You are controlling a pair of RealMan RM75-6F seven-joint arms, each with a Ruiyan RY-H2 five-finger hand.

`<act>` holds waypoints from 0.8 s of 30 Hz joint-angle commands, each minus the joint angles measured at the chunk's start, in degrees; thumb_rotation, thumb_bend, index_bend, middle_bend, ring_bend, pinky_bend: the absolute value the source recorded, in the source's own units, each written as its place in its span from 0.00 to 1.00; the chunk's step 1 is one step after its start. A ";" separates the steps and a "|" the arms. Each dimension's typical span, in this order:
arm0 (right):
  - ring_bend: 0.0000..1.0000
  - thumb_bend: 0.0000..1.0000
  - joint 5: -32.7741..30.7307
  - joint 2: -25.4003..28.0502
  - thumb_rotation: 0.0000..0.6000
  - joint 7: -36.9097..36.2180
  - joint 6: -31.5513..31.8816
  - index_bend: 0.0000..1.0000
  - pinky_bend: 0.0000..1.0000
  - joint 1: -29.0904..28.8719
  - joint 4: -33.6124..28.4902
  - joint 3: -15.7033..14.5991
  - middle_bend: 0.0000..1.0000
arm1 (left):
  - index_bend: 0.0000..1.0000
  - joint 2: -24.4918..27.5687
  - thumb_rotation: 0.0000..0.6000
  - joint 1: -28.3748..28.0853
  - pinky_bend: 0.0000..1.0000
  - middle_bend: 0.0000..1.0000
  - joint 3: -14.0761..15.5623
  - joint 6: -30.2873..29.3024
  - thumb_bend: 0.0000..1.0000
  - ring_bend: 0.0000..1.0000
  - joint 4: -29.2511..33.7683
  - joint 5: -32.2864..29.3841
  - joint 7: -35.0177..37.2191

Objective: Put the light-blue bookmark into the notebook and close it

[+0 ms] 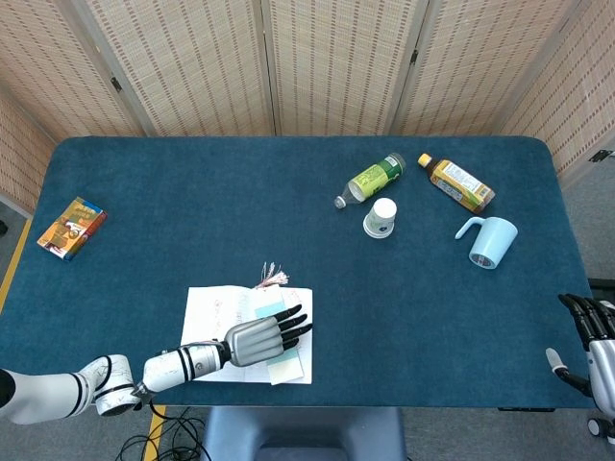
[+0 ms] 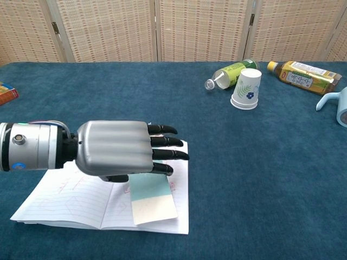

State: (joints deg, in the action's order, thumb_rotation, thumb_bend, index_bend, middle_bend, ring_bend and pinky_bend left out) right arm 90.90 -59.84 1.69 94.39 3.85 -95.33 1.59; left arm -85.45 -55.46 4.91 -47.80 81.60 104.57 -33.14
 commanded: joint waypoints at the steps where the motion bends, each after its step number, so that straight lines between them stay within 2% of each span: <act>1: 0.14 0.21 0.12 -0.07 1.00 0.03 0.14 0.14 0.20 0.11 -0.03 -0.03 0.18 | 0.24 0.25 1.00 -0.25 0.09 0.06 0.55 -0.04 0.34 0.01 -0.07 0.94 -0.07; 9: 0.14 0.21 0.45 -0.29 1.00 0.44 0.97 0.14 0.20 0.78 -0.29 -0.27 0.18 | 0.23 0.91 1.00 -0.78 0.09 0.05 1.66 0.01 0.34 0.00 -0.75 2.71 0.63; 15: 0.14 0.21 0.77 -0.18 1.00 0.63 1.19 0.14 0.20 0.87 -0.53 -0.23 0.18 | 0.24 2.13 1.00 0.41 0.09 0.04 1.73 -0.55 0.34 0.00 -0.06 1.38 1.32; 21: 0.14 0.21 1.23 -0.35 1.00 0.51 0.75 0.14 0.20 0.55 -0.37 -0.27 0.18 | 0.21 4.89 1.00 2.18 0.09 0.00 1.11 2.94 0.35 0.00 6.52 -5.82 4.01; 24: 0.14 0.21 1.28 -0.45 1.00 0.28 0.61 0.14 0.20 0.45 -0.14 -0.23 0.18 | 0.20 5.97 1.00 2.05 0.09 0.00 0.58 5.04 0.38 0.00 9.48 -8.57 4.91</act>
State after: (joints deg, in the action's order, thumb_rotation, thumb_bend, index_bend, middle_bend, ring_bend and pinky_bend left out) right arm 92.17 -60.28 1.99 95.01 4.30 -95.49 1.35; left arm -80.57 -53.65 5.98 -44.43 89.05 97.97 -29.17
